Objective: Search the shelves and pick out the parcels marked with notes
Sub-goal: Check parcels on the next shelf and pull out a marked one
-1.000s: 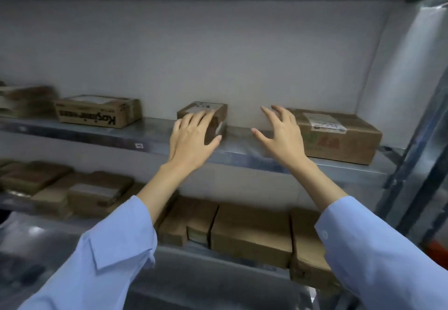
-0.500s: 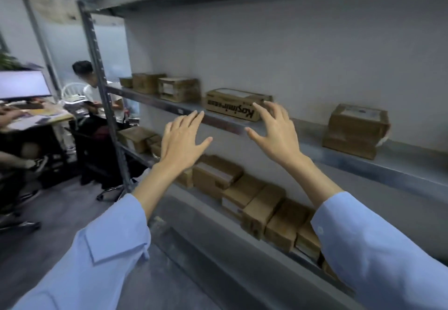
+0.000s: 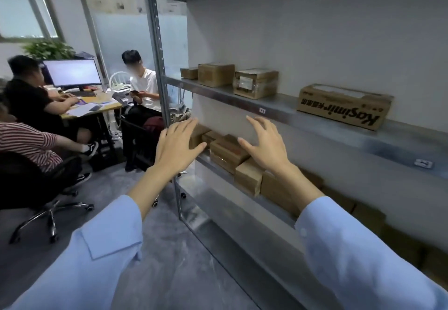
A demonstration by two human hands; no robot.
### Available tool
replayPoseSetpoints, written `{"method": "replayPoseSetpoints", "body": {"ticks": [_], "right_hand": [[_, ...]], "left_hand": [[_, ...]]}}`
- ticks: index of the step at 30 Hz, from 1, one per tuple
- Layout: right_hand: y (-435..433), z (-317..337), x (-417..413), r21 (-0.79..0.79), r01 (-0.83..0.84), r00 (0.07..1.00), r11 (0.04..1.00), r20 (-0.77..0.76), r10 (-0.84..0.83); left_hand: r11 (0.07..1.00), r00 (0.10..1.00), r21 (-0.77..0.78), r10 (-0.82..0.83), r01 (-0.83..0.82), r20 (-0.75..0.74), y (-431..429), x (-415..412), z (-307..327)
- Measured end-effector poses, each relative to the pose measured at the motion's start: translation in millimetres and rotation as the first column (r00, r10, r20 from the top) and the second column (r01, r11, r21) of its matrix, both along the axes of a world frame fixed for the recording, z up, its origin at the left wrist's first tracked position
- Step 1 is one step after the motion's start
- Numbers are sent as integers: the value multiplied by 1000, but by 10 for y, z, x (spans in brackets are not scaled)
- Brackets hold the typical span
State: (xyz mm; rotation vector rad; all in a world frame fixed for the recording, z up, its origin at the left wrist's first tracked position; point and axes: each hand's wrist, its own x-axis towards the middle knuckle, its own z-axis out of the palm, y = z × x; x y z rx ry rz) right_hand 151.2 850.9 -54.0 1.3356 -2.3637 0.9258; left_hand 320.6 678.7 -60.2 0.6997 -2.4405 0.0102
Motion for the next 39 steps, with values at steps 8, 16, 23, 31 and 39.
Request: {"method": "replayPoseSetpoints", "body": {"ticks": [8, 16, 23, 31, 39], "right_hand": [[-1063, -404, -281, 81, -28, 993, 996, 116, 18], [-2349, -762, -872, 90, -7, 980, 996, 199, -11], [-3413, -1000, -1353, 116, 5, 961, 993, 274, -36], [-4124, -1331, -1787, 138, 70, 937, 988, 331, -113], [-4786, -1755, -2030, 128, 202, 877, 971, 418, -237]], "left_hand": [[999, 999, 43, 24, -25, 30, -1030, -211, -439], [996, 998, 84, -9, 4, 58, -2316, -880, -700], [992, 993, 126, -43, 29, 107, -3442, -1407, -941], [980, 987, 173, -122, 103, 106, -4447, -1878, -1280], [947, 948, 213, -277, 241, 158, -5570, -2380, -1708]]}}
